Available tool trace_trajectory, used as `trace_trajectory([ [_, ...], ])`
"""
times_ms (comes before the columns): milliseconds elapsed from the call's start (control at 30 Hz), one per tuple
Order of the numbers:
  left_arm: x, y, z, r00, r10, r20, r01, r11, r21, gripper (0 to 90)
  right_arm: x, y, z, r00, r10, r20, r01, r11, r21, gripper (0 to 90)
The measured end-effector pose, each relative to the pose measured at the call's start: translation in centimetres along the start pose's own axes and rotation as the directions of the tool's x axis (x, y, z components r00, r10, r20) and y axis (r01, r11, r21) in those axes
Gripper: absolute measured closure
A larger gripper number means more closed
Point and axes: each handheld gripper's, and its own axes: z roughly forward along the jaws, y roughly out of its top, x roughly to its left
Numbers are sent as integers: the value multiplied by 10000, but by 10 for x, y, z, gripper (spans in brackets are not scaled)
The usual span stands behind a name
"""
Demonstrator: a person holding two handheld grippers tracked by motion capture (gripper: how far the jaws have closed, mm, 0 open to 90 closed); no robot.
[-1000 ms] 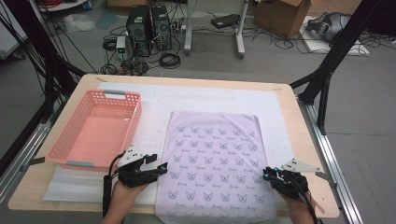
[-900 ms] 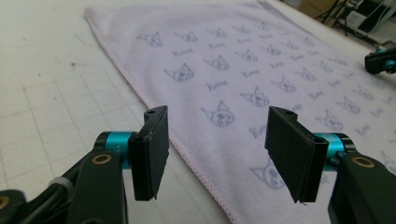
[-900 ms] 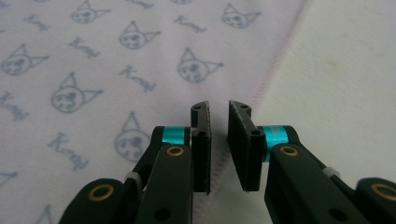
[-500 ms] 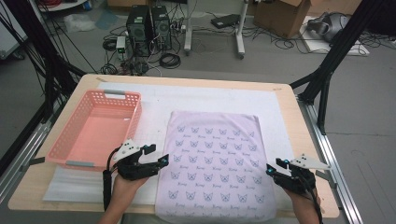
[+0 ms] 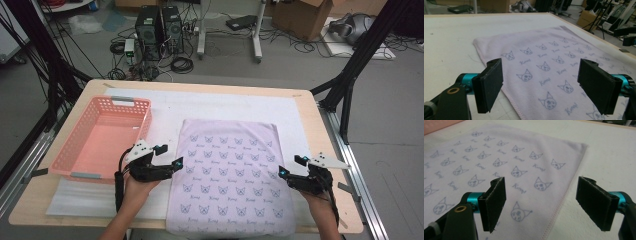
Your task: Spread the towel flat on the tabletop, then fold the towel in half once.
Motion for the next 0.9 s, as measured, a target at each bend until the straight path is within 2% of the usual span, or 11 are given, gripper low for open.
trace_trajectory([
  [100,1,-1,1,10000,17,58,-17,10000,56,212,-2,0,0,10000,29,46,-28,9999,-126,228],
  [233,1,-1,0,9999,82,113,-83,9999,88,213,-3,0,1,9998,49,168,-48,10000,-54,224],
  [500,3,-1,1,10000,-39,35,39,10000,35,217,-2,0,1,9997,-47,239,45,10000,80,224],
  [700,5,-4,2,9999,-137,39,136,9998,173,221,-1,0,6,9999,-25,112,22,9998,185,224],
  [900,7,-3,3,9998,-165,-94,166,9998,114,245,-2,-2,12,10000,-45,14,45,9994,334,224],
])
